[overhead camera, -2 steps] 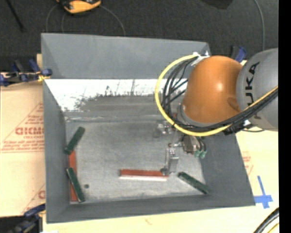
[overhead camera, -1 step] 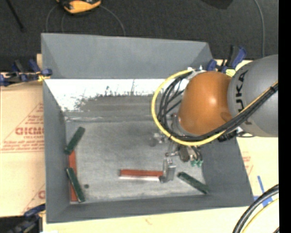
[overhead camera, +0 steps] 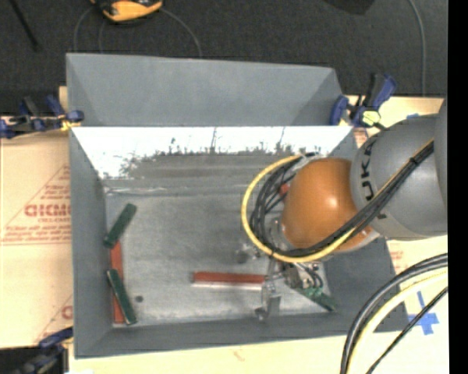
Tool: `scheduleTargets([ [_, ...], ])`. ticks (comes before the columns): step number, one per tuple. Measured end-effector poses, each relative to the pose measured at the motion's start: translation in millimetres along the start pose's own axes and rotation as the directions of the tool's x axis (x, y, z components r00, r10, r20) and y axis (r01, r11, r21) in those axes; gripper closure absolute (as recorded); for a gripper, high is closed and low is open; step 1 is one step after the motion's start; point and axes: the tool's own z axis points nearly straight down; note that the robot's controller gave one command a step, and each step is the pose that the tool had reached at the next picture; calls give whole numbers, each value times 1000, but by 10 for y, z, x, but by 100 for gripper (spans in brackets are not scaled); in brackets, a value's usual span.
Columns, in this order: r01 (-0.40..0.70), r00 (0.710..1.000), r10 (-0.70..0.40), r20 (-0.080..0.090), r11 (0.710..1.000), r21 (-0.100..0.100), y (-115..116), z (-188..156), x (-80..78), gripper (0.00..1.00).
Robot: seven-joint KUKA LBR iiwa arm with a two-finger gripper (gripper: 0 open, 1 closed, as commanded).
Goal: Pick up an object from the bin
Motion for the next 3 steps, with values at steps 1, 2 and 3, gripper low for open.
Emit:
scheduleTargets([
  [1,-35,999,35,-4,999,-3,134,170,-165,100],
  [2,-35,999,35,-4,999,-3,134,170,-165,100],
  [3,-79,997,79,-4,997,-2,173,-975,-300,100],
])
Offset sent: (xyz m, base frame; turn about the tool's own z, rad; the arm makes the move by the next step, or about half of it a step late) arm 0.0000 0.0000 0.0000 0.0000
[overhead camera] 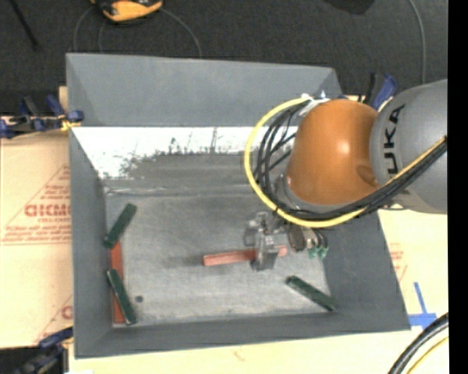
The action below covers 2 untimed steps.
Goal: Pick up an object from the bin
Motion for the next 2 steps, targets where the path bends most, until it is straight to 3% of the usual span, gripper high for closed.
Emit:
scheduleTargets([
  [1,0,1000,0,0,1000,0,0,0,0,100],
  [2,4,1000,-4,-7,1000,1,53,-532,163,100],
])
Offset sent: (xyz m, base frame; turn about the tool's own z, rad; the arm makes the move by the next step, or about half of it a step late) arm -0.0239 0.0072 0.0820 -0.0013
